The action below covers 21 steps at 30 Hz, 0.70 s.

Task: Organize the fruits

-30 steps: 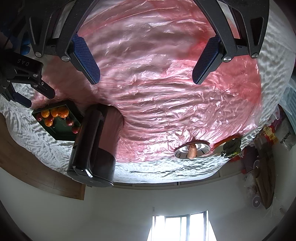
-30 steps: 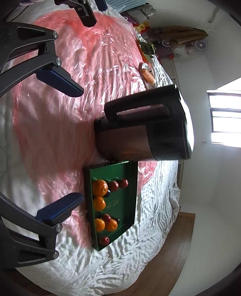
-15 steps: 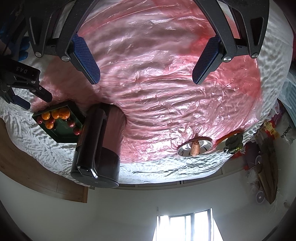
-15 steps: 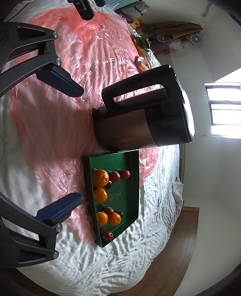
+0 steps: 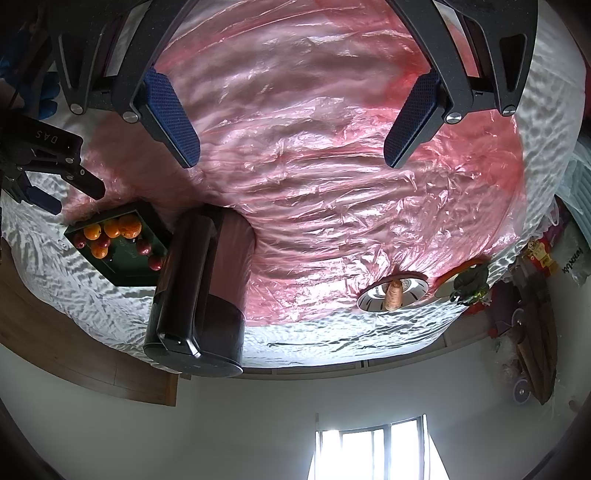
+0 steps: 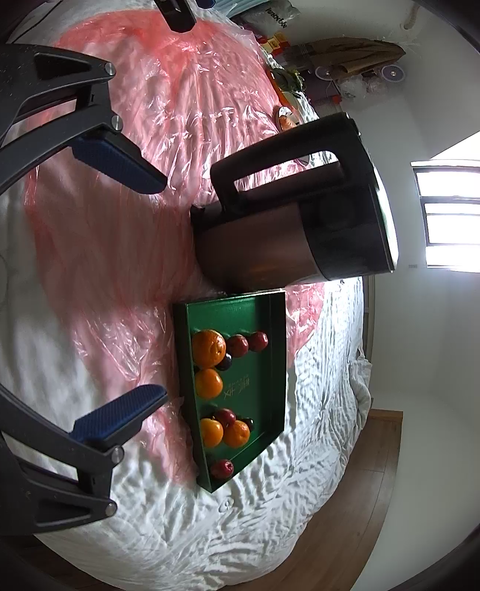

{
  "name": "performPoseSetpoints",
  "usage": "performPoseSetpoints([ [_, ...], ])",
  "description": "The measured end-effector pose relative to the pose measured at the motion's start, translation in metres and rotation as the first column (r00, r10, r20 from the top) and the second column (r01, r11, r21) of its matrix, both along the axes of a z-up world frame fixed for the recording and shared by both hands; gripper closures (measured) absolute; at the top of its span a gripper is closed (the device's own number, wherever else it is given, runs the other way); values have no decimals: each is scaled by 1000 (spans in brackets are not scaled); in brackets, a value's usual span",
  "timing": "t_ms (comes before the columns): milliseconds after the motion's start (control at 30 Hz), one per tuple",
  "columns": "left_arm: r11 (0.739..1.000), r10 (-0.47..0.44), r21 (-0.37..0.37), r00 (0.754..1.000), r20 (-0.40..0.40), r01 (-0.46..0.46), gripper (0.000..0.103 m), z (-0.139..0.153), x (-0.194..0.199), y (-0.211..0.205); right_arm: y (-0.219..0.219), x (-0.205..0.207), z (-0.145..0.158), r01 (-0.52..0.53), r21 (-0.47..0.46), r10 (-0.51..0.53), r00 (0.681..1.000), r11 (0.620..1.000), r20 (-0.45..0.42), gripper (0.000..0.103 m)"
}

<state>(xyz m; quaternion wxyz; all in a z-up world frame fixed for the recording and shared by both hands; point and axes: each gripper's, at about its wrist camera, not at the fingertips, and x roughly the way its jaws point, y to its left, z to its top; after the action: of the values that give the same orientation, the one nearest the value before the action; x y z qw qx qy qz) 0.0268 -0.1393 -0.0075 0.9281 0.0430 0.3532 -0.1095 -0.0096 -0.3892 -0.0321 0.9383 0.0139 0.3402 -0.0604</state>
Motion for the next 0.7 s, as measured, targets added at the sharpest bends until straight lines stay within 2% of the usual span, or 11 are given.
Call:
performPoseSetpoints([
  [700, 999, -51, 8, 999, -3, 51, 5, -2, -5, -25, -20, -4, -4, 27, 4, -27, 1000, 1000, -4, 0],
])
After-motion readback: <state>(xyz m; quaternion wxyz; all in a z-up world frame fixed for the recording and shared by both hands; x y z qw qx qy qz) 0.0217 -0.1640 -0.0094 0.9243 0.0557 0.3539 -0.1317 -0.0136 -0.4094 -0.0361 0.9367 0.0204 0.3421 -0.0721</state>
